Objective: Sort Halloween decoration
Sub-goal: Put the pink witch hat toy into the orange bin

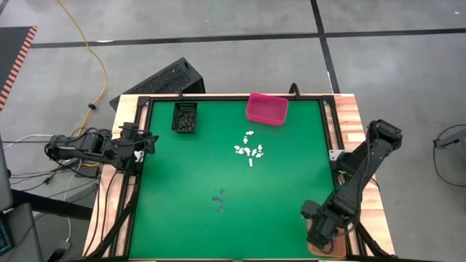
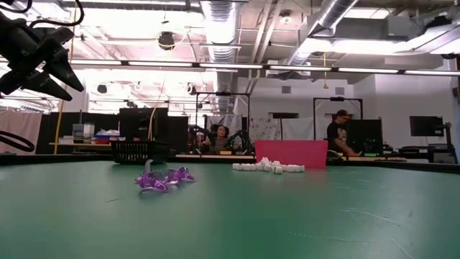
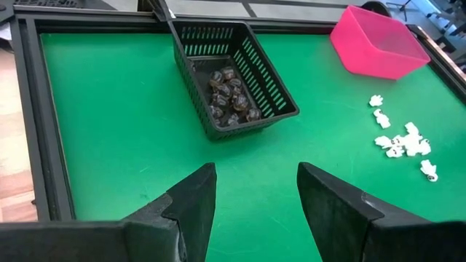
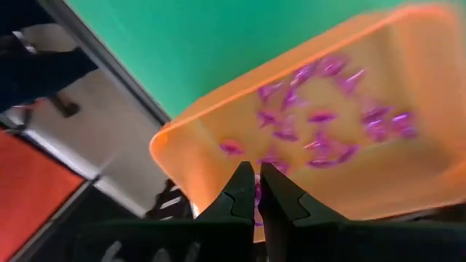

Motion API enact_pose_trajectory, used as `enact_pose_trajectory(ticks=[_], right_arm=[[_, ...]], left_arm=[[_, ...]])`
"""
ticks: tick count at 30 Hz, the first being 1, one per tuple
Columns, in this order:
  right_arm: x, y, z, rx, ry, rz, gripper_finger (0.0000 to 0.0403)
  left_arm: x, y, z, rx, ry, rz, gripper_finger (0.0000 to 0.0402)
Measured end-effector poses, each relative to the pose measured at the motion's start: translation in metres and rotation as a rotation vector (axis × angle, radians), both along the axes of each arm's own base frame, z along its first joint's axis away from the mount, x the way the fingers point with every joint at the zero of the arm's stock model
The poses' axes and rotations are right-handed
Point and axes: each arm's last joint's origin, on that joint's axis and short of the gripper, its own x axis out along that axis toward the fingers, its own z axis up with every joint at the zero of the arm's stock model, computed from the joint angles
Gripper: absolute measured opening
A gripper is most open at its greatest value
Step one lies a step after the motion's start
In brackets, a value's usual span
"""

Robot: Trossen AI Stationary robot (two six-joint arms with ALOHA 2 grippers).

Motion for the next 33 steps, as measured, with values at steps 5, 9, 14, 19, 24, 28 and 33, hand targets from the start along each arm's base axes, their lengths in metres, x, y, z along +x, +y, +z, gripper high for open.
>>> enact_pose_trajectory(ticks=[5,9,14,19,24,28,33], right_arm=[[-0.016,0.009,-0.020,0.099,-0.032,-0.068,0.0027],[-0.033,0.003,-0.031,0.030,-0.034,-0.197,0.0036],[-0.051,-0.004,-0.030,-0.011,-0.026,-0.297,0.0106],[-0.057,-0.005,-0.027,0.003,-0.022,-0.298,0.0177],[-0.045,-0.008,-0.021,0.033,-0.137,-0.299,0.0209],[-0.017,-0.020,-0.010,0.013,-0.347,-0.321,0.0206],[0.033,-0.047,0.003,-0.054,-0.608,-0.262,0.0195]], left_arm=[[0.000,0.000,0.000,0.000,0.001,0.000,0.0183],[0.000,0.000,0.000,0.000,0.001,0.000,0.0183],[0.000,0.000,0.000,0.000,0.001,0.000,0.0183],[0.000,0.000,0.000,0.000,0.001,0.000,0.0183],[0.000,0.000,0.000,0.000,0.001,0.000,0.0183],[0.000,0.000,0.000,0.000,0.001,0.000,0.0183],[0.000,0.000,0.000,0.000,0.001,0.000,0.0183]])
